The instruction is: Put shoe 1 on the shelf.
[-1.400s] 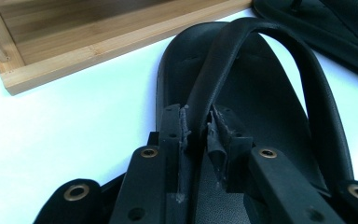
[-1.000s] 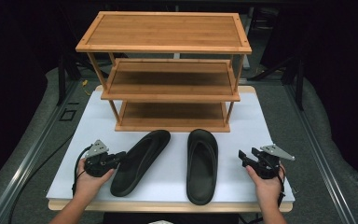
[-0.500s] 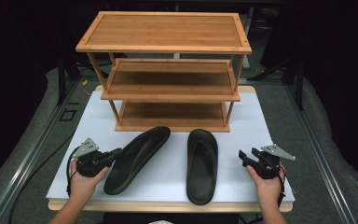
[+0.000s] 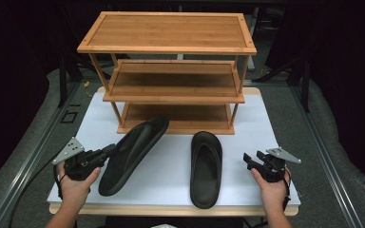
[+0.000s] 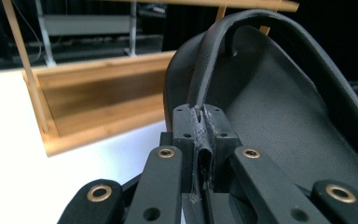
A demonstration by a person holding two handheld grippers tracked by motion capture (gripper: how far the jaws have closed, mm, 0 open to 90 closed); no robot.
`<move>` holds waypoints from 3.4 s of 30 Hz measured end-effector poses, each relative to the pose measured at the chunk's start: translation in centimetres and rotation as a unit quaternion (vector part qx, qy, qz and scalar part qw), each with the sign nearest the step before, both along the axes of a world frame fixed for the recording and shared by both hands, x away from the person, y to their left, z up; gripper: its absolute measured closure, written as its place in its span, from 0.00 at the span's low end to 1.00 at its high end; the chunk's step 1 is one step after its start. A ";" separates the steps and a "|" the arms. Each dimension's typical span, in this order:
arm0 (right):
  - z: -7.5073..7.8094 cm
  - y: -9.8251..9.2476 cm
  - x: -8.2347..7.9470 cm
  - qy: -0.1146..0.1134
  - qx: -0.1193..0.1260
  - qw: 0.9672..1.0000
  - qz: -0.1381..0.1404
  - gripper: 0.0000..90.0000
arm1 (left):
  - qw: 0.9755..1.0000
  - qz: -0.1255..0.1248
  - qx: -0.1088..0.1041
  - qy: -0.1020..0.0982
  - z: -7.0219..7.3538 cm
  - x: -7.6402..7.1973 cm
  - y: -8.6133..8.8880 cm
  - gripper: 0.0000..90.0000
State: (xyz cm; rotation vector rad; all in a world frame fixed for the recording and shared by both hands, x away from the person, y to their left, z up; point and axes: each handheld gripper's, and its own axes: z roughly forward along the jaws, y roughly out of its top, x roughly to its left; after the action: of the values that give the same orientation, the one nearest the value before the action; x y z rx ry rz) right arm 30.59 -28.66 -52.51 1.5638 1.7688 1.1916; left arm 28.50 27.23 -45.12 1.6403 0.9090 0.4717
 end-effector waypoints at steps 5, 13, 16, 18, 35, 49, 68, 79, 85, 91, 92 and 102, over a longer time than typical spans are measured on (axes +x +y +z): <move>-0.1 0.0 0.0 0.003 0.000 1.000 -0.001 0.45 | 1.000 0.008 -0.014 -0.024 1.5 -0.5 0.7 0.94; -0.2 0.0 0.0 0.003 0.000 1.000 -0.005 0.45 | 0.998 0.024 -0.031 -0.048 3.6 -0.2 1.6 0.94; -0.1 -0.1 0.0 0.003 0.003 1.000 -0.005 0.45 | 0.997 0.029 -0.039 -0.054 4.3 0.3 1.6 0.94; -0.1 -0.1 0.0 0.004 0.003 1.000 -0.005 0.45 | 0.997 0.032 -0.039 -0.057 4.7 0.8 1.4 0.94; -0.1 -0.1 -0.1 0.003 0.010 1.000 0.001 0.45 | 0.991 0.113 -0.041 -0.061 6.6 9.6 -1.8 0.94; -0.1 0.0 0.0 0.003 0.012 1.000 0.008 0.45 | 0.981 0.178 -0.049 -0.059 7.9 15.1 -3.1 0.94; -0.2 0.1 0.1 0.004 0.017 1.000 0.014 0.45 | 0.965 0.256 -0.024 -0.045 7.8 19.6 -6.1 0.94; -0.3 0.1 0.2 0.005 0.015 1.000 0.016 0.45 | 0.966 0.256 -0.010 -0.031 7.5 20.4 -7.6 0.92; -0.3 0.1 0.2 0.008 0.017 1.000 0.017 0.45 | 0.972 0.228 -0.036 -0.037 7.7 20.0 -8.0 0.85; -0.3 0.2 0.2 0.004 0.017 1.000 0.017 0.45 | 0.977 0.204 -0.048 -0.035 7.7 18.8 -7.7 0.73; -0.3 0.2 0.2 0.004 0.018 1.000 0.017 0.45 | 0.978 0.202 -0.048 -0.035 7.6 18.6 -7.7 0.72; -0.3 0.4 0.2 0.000 0.012 1.000 0.017 0.45 | 0.980 0.190 -0.031 -0.041 6.8 17.0 -7.4 0.70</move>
State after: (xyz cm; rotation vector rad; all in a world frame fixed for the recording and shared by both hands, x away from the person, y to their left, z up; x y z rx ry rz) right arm 30.84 -28.28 -52.83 1.5533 1.7941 1.2319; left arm 45.50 19.78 -38.29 1.3820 1.1698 0.7592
